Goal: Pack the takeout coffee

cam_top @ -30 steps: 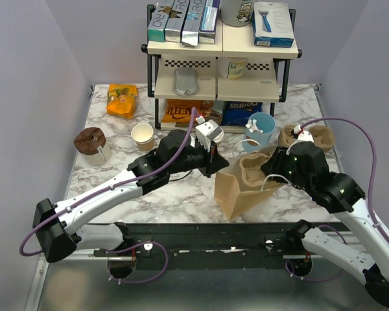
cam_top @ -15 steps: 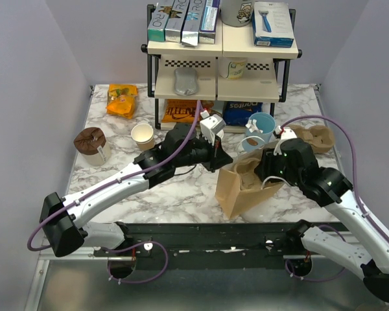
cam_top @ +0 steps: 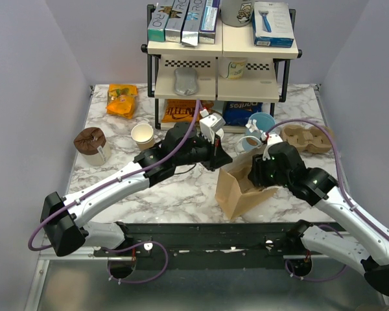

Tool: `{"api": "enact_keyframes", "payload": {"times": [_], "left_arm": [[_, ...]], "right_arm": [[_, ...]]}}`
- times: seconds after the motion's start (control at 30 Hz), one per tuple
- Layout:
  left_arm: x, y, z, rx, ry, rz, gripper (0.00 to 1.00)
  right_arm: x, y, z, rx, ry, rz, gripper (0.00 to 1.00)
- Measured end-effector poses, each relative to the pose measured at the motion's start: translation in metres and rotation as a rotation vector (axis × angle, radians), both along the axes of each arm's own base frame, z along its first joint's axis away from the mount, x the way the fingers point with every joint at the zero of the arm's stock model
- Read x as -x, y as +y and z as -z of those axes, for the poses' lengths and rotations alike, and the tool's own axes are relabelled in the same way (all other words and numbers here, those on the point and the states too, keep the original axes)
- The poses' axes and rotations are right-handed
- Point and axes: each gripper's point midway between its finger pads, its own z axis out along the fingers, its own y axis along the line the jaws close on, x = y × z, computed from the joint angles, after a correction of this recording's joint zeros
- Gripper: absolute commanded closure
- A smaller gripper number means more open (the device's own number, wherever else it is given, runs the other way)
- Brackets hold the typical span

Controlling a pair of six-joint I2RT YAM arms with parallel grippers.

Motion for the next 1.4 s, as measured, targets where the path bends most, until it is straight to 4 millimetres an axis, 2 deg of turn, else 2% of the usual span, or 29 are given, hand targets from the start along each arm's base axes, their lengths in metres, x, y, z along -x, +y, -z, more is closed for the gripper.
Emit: {"api": "enact_keyframes", "payload": {"times": [0.3, 0.6, 0.73, 0.87, 1.1, 1.2, 1.27, 1.33, 1.4], "left_arm": [[0.000, 0.000, -0.002, 0.006, 0.005, -0.003, 1.00], [-0.002, 0.001, 0.001, -0.007, 0.011, -0.007, 1.00], [-0.015, 0.011, -0.003, -0.012, -0.008, -0.025, 1.00], [-0.038, 0.030, -0.012, 0.007, -0.027, -0.089, 1.00], [-0.043, 0.036, -0.017, 0.021, -0.028, -0.086, 1.00], [-0.042, 0.036, -0.021, 0.035, -0.026, -0.065, 0.69], [-0.039, 0.034, -0.024, 0.048, -0.019, -0.042, 0.45], [-0.034, 0.032, -0.026, 0.063, -0.013, -0.016, 0.27], [-0.030, 0.030, -0.027, 0.081, -0.004, -0.003, 0.18]], "right_arm": [[0.003, 0.004, 0.030, 0.017, 0.023, -0.015, 0.49], [-0.007, 0.012, 0.038, 0.019, 0.029, 0.007, 0.47], [-0.008, 0.018, 0.042, 0.008, 0.023, 0.002, 0.46], [-0.008, 0.020, 0.041, 0.002, 0.012, -0.004, 0.46], [-0.007, 0.019, 0.041, 0.009, 0.010, 0.007, 0.46], [-0.006, 0.017, 0.041, 0.009, 0.017, 0.036, 0.46], [-0.005, 0.014, 0.039, 0.011, 0.031, 0.060, 0.46], [-0.002, 0.010, 0.035, 0.025, 0.061, 0.088, 0.46], [0.001, 0.006, 0.030, 0.045, 0.098, 0.123, 0.46]]}}
